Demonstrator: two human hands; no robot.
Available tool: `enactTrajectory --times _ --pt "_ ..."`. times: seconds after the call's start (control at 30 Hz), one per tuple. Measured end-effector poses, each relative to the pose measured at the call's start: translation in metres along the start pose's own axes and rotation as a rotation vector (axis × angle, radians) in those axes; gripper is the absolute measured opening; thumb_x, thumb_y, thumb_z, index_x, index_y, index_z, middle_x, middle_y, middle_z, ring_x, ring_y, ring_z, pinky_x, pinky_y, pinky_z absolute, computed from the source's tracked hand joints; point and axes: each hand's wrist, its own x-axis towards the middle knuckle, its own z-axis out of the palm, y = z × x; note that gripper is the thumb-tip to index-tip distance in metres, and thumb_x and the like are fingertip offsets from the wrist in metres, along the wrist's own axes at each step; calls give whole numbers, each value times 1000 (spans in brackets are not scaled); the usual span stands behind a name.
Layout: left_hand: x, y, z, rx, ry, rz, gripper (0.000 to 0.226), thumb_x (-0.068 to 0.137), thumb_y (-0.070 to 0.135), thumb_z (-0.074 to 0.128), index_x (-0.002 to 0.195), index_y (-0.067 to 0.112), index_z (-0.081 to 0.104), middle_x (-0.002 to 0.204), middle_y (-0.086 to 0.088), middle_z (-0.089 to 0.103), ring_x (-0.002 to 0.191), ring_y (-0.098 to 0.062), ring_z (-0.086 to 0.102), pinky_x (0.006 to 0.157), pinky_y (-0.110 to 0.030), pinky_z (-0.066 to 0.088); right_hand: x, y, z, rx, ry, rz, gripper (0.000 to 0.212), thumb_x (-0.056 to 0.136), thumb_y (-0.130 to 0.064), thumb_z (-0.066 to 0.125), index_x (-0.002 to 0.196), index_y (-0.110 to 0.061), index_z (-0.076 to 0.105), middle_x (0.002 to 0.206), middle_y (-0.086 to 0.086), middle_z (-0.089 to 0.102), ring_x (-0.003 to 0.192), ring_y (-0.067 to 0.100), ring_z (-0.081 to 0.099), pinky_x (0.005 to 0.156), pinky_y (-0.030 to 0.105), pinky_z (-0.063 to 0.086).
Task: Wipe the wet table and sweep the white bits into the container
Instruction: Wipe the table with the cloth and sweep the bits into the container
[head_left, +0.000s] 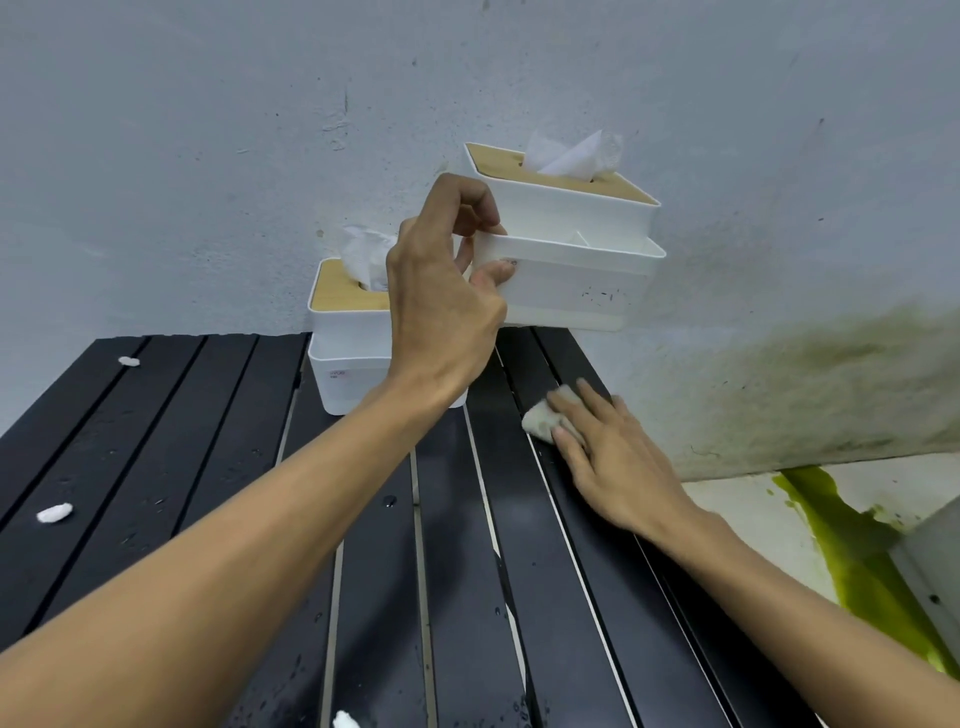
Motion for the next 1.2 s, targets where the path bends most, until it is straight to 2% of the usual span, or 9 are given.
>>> enactTrajectory --times 0.1,0.2,0.3,0.47,0.6,0.73,0.83,1.0,1.2 --pt "-1 3 0 -7 8 -3 45 71 -11 70 93 23 49 89 12 55 93 -17 56 84 -32 58 75 -6 12 15 46 69 52 103 -44 24 149 -25 42 157 11 38 145 38 30 118 50 28" --pt "1 2 0 -4 7 -1 45 71 -10 70 93 23 49 89 14 54 94 -17 56 84 -32 58 121 -29 21 31 41 32 36 104 -33 28 128 -24 54 138 7 55 128 34 47 105 48 39" --pt "2 2 3 6 -5 1 44 72 -9 70 93 24 49 90 14 55 96 -19 57 84 -35 58 124 -42 21 70 2 -33 31 104 -30 32 121 -20 56 133 5 58 122 31 51 100 45 38" --pt "-1 -9 10 22 -14 -8 38 72 -6 70 95 19 52 89 16 55 96 -23 58 85 -43 57 50 -28 7 53 -46 -208 44 102 -27 41 143 -13 50 154 11 43 141 33 38 120 41 26" --pt "-11 -16 22 20 -12 -28 35 72 -6 69 96 14 53 89 12 57 95 -25 58 85 -46 56 -33 -26 -14 87 -85 -198 46 107 -32 40 153 -26 38 165 -6 21 153 17 13 120 22 4" --pt "-22 -26 34 52 -23 -54 34 73 -6 69 95 15 54 90 6 58 91 -24 55 81 -48 55 -67 -25 -21 54 -117 -192 62 98 -50 17 155 -31 31 166 -13 14 154 10 4 122 23 1" --pt "-29 -35 42 78 -35 -75 35 73 -7 67 93 17 54 90 6 57 90 -23 54 79 -46 53 -67 -24 -20 44 -116 -189 67 94 -51 12 155 -32 32 166 -13 15 154 10 4 123 23 0" --pt "-43 -49 51 152 -49 -140 34 75 -7 68 94 18 55 93 4 60 90 -14 49 80 -21 45 -67 -22 -16 50 -113 -180 63 96 -51 14 154 -34 32 166 -12 15 155 10 3 126 30 6" --pt "-53 -61 56 193 -74 -138 33 75 -7 67 95 16 55 93 7 59 96 -16 49 83 -39 50 -66 -19 -11 60 -113 -171 61 97 -53 15 154 -37 31 166 -14 13 154 8 1 126 31 6"
